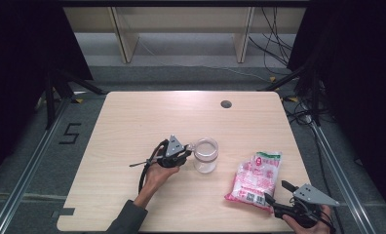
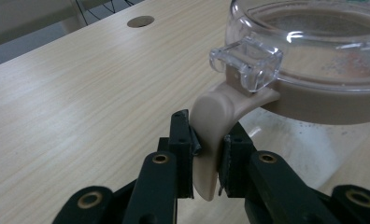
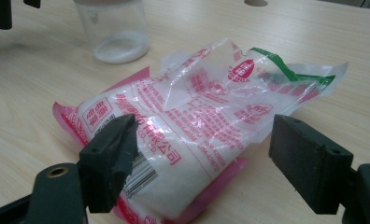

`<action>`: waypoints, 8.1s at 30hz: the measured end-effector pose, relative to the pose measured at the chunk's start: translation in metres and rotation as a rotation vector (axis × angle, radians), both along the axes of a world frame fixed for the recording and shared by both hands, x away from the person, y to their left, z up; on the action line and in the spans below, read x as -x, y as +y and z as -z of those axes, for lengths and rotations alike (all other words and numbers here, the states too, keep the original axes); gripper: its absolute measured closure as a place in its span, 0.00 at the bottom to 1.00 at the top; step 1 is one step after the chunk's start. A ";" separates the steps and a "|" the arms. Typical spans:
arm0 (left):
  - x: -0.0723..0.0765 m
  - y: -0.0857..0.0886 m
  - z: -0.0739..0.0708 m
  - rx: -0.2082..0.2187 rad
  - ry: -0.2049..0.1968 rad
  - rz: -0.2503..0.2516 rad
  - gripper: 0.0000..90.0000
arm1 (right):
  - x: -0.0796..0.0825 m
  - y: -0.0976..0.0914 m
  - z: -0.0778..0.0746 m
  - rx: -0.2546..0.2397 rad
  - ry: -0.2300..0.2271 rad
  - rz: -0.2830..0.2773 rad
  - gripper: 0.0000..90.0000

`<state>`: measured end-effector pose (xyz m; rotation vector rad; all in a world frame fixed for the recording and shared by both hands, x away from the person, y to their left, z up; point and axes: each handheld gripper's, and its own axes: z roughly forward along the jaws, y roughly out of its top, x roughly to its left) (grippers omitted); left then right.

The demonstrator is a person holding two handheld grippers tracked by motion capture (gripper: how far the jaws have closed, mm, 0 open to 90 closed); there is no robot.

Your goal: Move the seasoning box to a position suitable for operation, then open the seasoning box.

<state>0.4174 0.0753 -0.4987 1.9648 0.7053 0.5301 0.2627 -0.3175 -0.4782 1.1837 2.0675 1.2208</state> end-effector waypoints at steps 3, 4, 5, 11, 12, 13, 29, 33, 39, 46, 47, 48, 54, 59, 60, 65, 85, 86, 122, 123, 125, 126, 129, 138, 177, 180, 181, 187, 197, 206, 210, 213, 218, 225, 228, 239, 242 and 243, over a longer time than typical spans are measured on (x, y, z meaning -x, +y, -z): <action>0.007 0.001 -0.001 -0.009 -0.004 0.000 0.86 | 0.000 -0.001 0.000 0.002 -0.005 0.001 0.27; 0.010 0.001 -0.001 0.000 0.001 -0.002 0.86 | 0.000 -0.002 0.000 0.003 -0.004 0.001 0.27; 0.011 0.002 -0.001 -0.009 -0.005 0.002 0.86 | 0.000 -0.002 0.000 0.000 -0.003 0.001 0.27; 0.020 0.005 -0.002 -0.016 -0.019 0.015 0.85 | 0.003 -0.001 0.000 -0.012 0.018 0.021 0.27; 0.023 0.004 -0.001 -0.002 0.004 0.005 0.85 | 0.003 -0.001 0.000 -0.016 0.020 0.026 0.27; 0.024 0.003 -0.001 0.001 0.014 0.015 0.85 | 0.004 -0.001 0.000 -0.015 0.019 0.025 0.27; 0.032 0.004 -0.001 0.003 0.034 0.031 0.84 | 0.003 -0.002 0.001 -0.005 0.012 0.022 0.27; 0.036 0.009 -0.003 -0.003 0.050 0.029 0.83 | 0.003 -0.003 0.001 -0.006 0.010 0.019 0.27; 0.041 0.023 -0.005 0.015 0.072 0.016 0.60 | 0.003 -0.004 0.000 0.004 0.015 0.020 0.27; 0.052 0.037 -0.019 0.106 0.129 0.025 0.43 | 0.004 -0.002 0.001 -0.002 0.017 0.024 0.27; 0.052 0.037 -0.019 0.106 0.129 0.025 0.42 | 0.002 -0.003 0.001 0.001 0.006 0.014 0.27; 0.053 0.038 -0.023 0.105 0.106 0.025 0.42 | 0.004 -0.002 0.001 -0.010 0.022 0.027 0.27; 0.058 0.039 -0.035 0.137 0.063 0.017 0.50 | 0.002 -0.003 0.001 0.007 0.004 0.021 0.27; 0.063 0.034 -0.043 0.099 -0.021 0.037 0.86 | 0.002 -0.001 0.000 0.003 0.008 0.020 0.27; 0.062 0.034 -0.045 0.093 -0.036 0.058 0.91 | 0.002 -0.001 0.001 0.001 0.011 0.016 0.27; 0.055 0.024 -0.047 0.121 -0.034 0.069 0.99 | 0.002 -0.001 0.000 0.020 -0.010 0.003 0.27; 0.036 0.011 -0.046 0.142 0.000 0.050 0.99 | 0.001 0.003 0.000 0.007 -0.019 -0.015 0.25; 0.036 0.011 -0.046 0.146 0.001 0.050 0.99 | 0.000 0.004 -0.001 0.009 -0.026 -0.018 0.24; 0.035 0.015 -0.042 0.157 0.000 0.067 0.98 | -0.076 0.112 -0.019 0.002 -0.092 -0.323 0.98; 0.036 0.015 -0.042 0.160 0.003 0.064 0.98 | -0.078 0.113 -0.019 0.009 -0.098 -0.329 0.98; 0.035 0.015 -0.042 0.150 -0.007 0.070 0.98 | -0.080 0.115 -0.019 0.006 -0.081 -0.319 0.99; 0.035 0.015 -0.042 0.160 -0.002 0.067 0.98 | -0.080 0.117 -0.018 -0.003 -0.071 -0.328 0.99; 0.036 0.015 -0.041 0.169 0.002 0.065 0.98 | -0.082 0.119 -0.020 -0.003 -0.087 -0.332 0.99; 0.035 0.017 -0.041 0.158 -0.006 0.068 0.96 | -0.083 0.128 -0.024 -0.018 -0.096 -0.334 1.00; 0.064 0.050 -0.024 0.073 0.061 0.058 0.45 | -0.092 0.159 -0.050 -0.034 -0.172 -0.379 1.00; 0.064 0.052 -0.023 0.067 0.052 0.070 0.44 | -0.092 0.164 -0.053 -0.027 -0.170 -0.385 1.00; 0.065 0.052 -0.023 0.075 0.059 0.061 0.44 | -0.091 0.166 -0.053 -0.038 -0.154 -0.387 1.00; 0.065 0.053 -0.019 0.082 0.081 0.050 0.44 | -0.093 0.175 -0.056 -0.031 -0.193 -0.388 0.99; 0.066 0.053 -0.021 0.083 0.073 0.049 0.45 | -0.095 0.189 -0.056 -0.018 -0.205 -0.433 0.98; 0.065 0.055 -0.021 0.063 0.056 0.056 0.45 | -0.094 0.187 -0.060 -0.030 -0.191 -0.423 0.94; 0.066 0.055 -0.020 0.079 0.080 0.048 0.44 | -0.094 0.169 -0.064 -0.054 -0.195 -0.392 0.87; 0.066 0.054 -0.020 0.082 0.072 0.049 0.44 | -0.093 0.153 -0.066 -0.053 -0.171 -0.362 0.77; 0.067 0.053 -0.022 0.070 0.061 0.060 0.42 | -0.092 0.122 -0.065 -0.093 -0.144 -0.283 0.67; 0.068 0.053 -0.022 0.079 0.068 0.034 0.40 | -0.088 0.083 -0.055 -0.096 -0.147 -0.187 0.54; 0.069 0.052 -0.021 0.087 0.080 0.025 0.39 | -0.084 0.072 -0.052 -0.114 -0.119 -0.146 0.52; 0.081 0.043 -0.016 0.094 0.083 0.020 0.39 | -0.071 0.022 -0.034 -0.115 -0.067 0.002 0.43; 0.086 0.040 -0.014 0.099 0.096 0.012 0.39 | -0.069 0.013 -0.030 -0.145 -0.048 0.044 0.42; 0.087 0.038 -0.012 0.111 0.097 0.019 0.39 | -0.068 0.009 -0.029 -0.127 -0.048 0.052 0.42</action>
